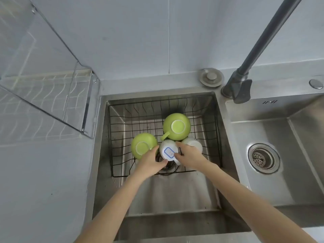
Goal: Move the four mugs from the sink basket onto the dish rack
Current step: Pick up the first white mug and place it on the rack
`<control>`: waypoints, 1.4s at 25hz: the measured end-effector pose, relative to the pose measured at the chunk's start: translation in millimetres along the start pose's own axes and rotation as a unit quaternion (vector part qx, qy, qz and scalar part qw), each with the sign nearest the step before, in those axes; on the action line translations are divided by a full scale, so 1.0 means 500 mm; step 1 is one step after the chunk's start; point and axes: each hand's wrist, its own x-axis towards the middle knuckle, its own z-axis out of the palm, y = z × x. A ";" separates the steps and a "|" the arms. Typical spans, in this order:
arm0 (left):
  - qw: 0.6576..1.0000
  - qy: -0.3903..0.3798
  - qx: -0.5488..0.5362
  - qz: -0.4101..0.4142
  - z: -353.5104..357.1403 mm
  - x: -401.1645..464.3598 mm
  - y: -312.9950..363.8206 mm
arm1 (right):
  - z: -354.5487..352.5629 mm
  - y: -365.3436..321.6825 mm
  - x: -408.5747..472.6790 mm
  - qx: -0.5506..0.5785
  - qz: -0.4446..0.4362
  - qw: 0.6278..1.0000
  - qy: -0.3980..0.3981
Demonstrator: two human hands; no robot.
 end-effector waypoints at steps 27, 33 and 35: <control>0.996 0.033 -0.006 0.088 0.016 0.006 -0.020 | -0.006 -0.020 -0.021 0.067 0.022 0.997 0.013; 0.986 0.017 -0.081 0.141 -0.025 -0.071 -0.005 | -0.045 -0.050 -0.109 0.135 -0.015 0.990 0.023; 0.981 0.015 -0.113 0.154 -0.043 -0.102 0.010 | -0.060 -0.058 -0.145 0.159 -0.031 0.987 0.019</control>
